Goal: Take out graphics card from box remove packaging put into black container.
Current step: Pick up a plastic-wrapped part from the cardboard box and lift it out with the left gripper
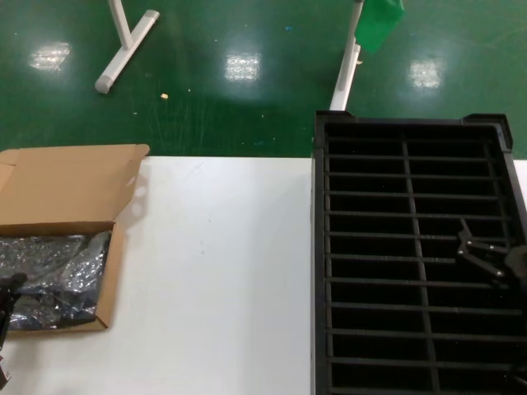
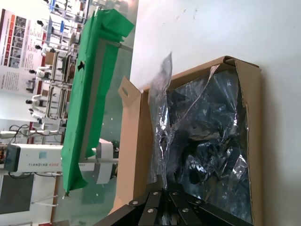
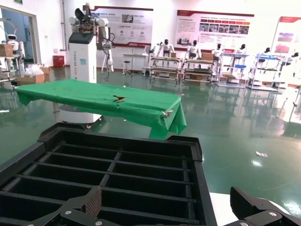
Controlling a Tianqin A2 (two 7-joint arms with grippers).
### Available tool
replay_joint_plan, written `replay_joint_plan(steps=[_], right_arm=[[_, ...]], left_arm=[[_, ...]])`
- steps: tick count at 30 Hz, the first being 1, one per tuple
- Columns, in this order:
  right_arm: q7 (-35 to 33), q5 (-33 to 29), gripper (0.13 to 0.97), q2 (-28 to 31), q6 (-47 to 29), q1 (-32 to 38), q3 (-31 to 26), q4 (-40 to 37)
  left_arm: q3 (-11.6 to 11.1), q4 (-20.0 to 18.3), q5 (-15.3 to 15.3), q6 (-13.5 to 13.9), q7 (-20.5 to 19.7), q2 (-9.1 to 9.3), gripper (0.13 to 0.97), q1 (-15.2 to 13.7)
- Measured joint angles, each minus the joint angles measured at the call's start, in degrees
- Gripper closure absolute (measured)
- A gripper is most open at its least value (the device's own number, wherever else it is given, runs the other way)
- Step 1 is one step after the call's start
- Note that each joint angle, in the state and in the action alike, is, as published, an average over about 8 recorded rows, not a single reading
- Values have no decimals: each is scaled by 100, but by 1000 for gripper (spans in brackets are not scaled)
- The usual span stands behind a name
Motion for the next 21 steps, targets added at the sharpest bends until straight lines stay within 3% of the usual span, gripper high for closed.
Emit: replay_joint_plan(steps=[11, 21], right_arm=[[0, 0, 129, 0, 0, 0, 0, 0], [0, 0, 129, 0, 0, 0, 0, 0]], left_arm=[[23, -422, -33, 40, -219, -24, 955, 92], [-22, -1411, -68, 52, -849, -84, 955, 503]])
